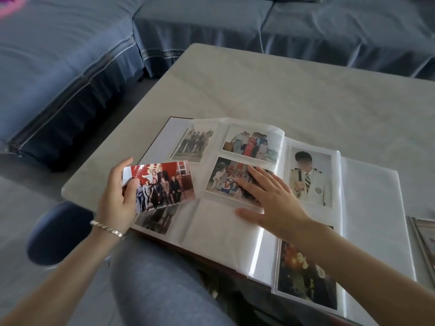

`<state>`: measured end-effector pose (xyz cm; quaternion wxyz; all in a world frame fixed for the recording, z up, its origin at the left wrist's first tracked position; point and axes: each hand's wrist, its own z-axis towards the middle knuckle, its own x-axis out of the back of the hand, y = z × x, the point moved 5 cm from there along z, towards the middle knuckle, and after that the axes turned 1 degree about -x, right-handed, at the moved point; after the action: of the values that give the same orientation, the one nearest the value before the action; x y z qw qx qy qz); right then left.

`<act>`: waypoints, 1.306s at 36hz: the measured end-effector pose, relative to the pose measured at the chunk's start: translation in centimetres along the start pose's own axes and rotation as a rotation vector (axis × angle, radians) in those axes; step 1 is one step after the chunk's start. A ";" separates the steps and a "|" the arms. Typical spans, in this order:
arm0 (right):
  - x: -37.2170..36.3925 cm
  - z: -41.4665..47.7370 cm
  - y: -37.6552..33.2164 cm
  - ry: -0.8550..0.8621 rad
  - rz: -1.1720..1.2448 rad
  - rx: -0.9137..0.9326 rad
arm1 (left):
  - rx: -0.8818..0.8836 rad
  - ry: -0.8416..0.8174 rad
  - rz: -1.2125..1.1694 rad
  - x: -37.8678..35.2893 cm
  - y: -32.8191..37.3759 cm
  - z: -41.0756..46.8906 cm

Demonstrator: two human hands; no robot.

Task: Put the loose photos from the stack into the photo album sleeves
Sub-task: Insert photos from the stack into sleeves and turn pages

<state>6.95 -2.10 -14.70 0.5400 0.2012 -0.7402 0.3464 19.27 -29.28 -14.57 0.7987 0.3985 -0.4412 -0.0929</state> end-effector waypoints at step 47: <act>2.0 0.8 1.5 0.038 0.193 0.049 | 0.278 -0.503 -0.124 -2.6 2.4 -1.0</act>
<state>4.71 -1.49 -13.37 0.5131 0.1354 -0.7370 0.4186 18.01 -25.85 -14.80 0.5948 0.4947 -0.6086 -0.1763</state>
